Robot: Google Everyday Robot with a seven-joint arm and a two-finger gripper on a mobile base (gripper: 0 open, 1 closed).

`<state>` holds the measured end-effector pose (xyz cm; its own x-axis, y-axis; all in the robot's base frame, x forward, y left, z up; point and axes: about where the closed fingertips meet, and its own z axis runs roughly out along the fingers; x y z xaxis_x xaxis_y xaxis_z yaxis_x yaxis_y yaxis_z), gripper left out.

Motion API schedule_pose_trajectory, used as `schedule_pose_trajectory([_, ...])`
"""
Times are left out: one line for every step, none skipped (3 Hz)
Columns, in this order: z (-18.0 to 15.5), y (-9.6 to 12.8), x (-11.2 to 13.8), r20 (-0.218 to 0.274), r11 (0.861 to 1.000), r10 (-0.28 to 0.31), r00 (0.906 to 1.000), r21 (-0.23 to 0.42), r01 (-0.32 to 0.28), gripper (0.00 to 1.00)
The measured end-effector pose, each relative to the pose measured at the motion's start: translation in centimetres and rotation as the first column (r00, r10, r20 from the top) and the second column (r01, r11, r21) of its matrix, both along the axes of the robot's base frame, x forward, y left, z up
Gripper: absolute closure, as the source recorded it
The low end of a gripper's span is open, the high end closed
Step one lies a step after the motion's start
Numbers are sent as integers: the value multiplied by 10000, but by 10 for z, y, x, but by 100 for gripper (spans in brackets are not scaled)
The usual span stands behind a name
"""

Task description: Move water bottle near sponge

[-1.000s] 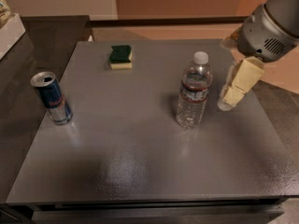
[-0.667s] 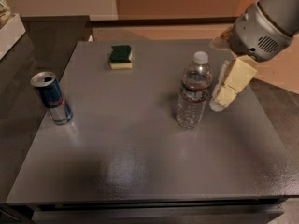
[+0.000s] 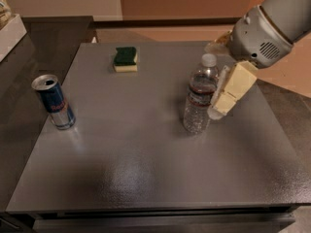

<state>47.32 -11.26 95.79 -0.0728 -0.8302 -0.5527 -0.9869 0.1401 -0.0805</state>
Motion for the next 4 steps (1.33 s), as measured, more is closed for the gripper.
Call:
schedule_pose_trajectory([-11,1,2,-8,9998,29,10000,202,-29,12])
schedule_pose_trajectory([-19,-2,6,35,9997,-41,10000,251,40,34])
schedule_pose_trajectory([-20,-6,9,82,9997,-92,9999,245,90,59])
schedule_pose_trajectory([-7,-1,18,238,9994,-44,9997,347,36,81])
